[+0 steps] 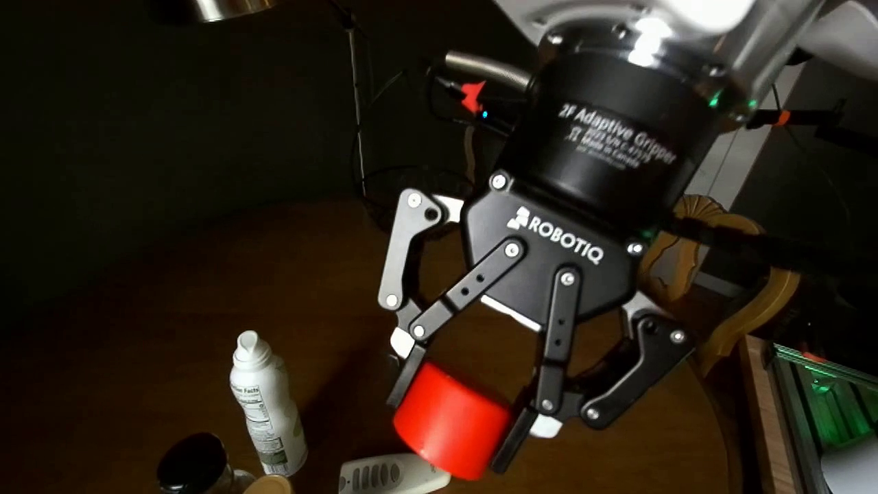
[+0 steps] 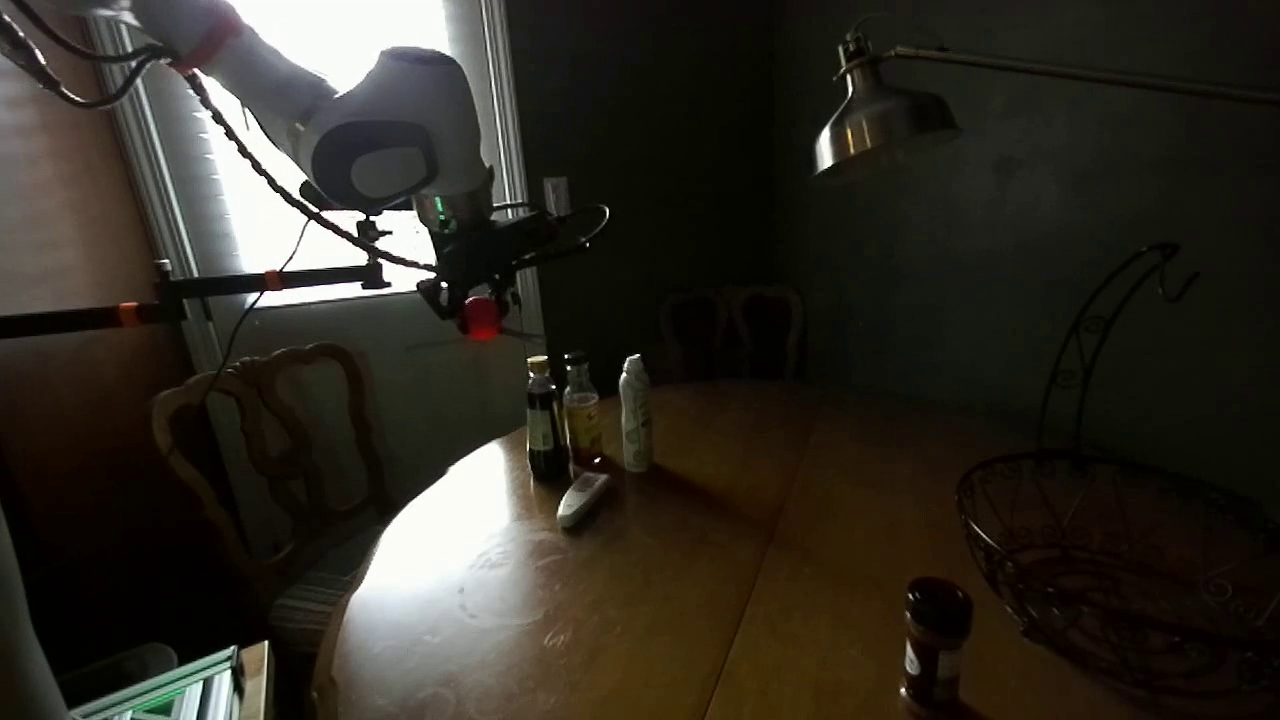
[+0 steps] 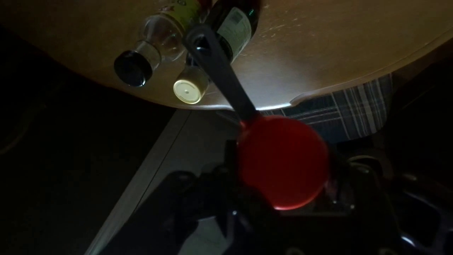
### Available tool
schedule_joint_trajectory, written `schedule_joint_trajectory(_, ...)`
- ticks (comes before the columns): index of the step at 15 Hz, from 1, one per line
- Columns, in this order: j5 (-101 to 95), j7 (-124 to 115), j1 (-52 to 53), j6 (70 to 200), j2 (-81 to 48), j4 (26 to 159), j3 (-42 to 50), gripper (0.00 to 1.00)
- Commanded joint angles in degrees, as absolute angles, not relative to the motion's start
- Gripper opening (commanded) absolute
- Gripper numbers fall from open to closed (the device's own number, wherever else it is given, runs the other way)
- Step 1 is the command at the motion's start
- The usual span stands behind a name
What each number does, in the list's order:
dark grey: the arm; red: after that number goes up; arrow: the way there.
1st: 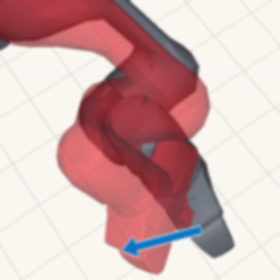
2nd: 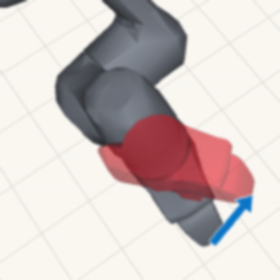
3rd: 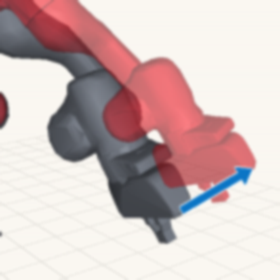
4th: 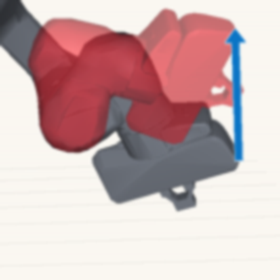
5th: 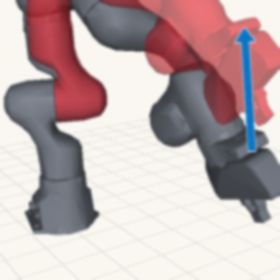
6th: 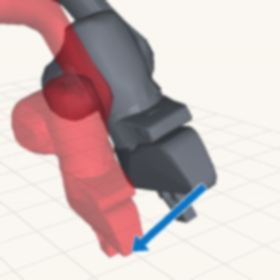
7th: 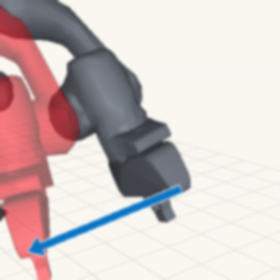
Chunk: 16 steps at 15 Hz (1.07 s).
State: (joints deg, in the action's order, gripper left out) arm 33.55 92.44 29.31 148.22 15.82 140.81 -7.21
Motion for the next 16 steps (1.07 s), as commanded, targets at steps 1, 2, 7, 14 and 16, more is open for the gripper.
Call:
schedule_joint_trajectory(1,35.9,95.5,29.1,151.8,11.5,139.6,-8.0,0.32)
schedule_joint_trajectory(2,36.1,95.8,28.9,153.2,10.5,139.4,-8.3,0.32)
schedule_joint_trajectory(7,36.2,93.9,27.1,153.5,9.4,138.8,-9.7,0.57)
schedule_joint_trajectory(14,31.8,98.1,25.7,162.3,4.7,137.9,-11.5,0.32)
schedule_joint_trajectory(16,33.9,102.9,27.5,166.3,3.2,137.7,-10.4,0.32)
